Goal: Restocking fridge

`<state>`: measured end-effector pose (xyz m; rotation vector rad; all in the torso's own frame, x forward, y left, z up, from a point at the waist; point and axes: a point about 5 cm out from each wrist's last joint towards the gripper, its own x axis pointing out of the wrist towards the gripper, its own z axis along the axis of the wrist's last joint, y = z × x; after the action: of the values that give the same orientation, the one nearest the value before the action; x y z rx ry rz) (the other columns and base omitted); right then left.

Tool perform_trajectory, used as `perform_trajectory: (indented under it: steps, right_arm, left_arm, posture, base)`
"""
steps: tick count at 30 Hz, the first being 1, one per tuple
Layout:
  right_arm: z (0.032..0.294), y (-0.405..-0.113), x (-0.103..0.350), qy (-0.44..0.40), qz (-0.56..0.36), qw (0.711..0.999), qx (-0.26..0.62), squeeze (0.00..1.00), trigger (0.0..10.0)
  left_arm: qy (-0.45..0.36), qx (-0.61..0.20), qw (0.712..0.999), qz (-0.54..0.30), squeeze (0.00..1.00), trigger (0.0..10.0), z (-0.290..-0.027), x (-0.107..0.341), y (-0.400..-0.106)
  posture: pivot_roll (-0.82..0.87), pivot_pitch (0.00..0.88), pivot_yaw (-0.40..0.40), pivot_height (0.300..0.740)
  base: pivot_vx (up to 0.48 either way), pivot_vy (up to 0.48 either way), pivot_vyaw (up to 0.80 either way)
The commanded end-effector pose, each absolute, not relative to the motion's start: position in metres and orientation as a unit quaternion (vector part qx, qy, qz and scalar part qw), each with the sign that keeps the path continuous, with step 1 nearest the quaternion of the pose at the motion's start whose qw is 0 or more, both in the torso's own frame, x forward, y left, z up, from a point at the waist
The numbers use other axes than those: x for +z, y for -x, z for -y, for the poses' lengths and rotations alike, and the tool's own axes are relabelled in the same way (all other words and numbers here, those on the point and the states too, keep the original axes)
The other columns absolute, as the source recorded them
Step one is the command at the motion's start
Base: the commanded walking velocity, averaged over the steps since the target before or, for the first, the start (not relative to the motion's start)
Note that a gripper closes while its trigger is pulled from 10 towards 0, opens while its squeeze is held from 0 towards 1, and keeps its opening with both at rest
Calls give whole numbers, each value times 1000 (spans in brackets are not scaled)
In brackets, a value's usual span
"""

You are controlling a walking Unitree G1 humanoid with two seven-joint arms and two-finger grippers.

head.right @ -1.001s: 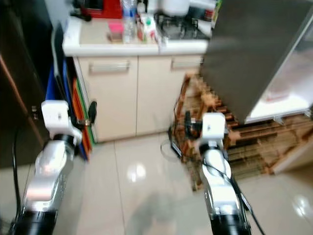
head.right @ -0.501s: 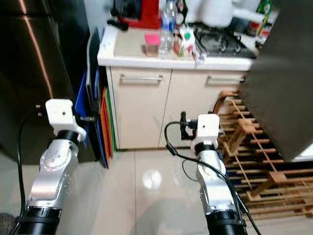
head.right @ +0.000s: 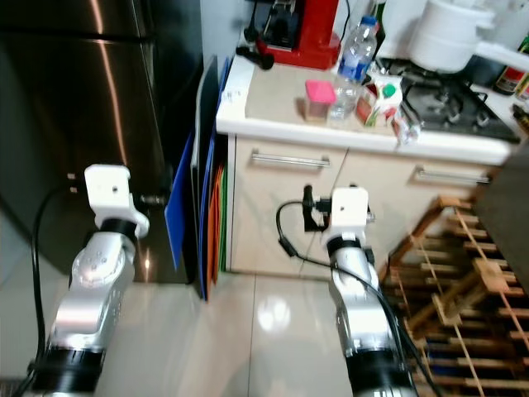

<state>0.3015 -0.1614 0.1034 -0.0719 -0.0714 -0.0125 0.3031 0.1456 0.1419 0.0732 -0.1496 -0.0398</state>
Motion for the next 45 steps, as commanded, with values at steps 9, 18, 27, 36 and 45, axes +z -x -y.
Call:
perform_trajectory:
  steps: [9, 18, 27, 36, 45]
  right_arm:
    - [169, -304, 103, 38, 35, 999, -18, 0, 10000]
    - [169, -305, 103, 38, 36, 998, -18, 0, 10000]
    - [166, -307, 105, 42, 45, 998, -14, 0, 10000]
    - [166, -307, 105, 43, 45, 998, -15, 0, 10000]
    - [158, -305, 128, 34, 84, 996, -7, 0, 10000]
  left_arm:
    - [-55, -59, 994, 74, 0, 10000, -132, 142, -306]
    - [-62, -65, 993, 76, 0, 10000, -132, 143, -308]
    - [-53, -74, 992, 82, 0, 10000, -131, 146, -310]
    - [-44, -72, 993, 86, 0, 10000, -133, 146, -310]
    - [-46, -61, 992, 103, 0, 10000, -139, 155, -315]
  posture:
    - [-35, 0, -36, 740]
    - [-33, 0, -35, 740]
    - [-37, 0, -34, 740]
    - [-38, 0, -34, 740]
    - [-42, 0, -39, 740]
  base:
    - [30, -136, 247]
    - [272, -391, 0]
    - [311, -359, -166]
    - [354, -320, 0]
    - [45, -27, 0]
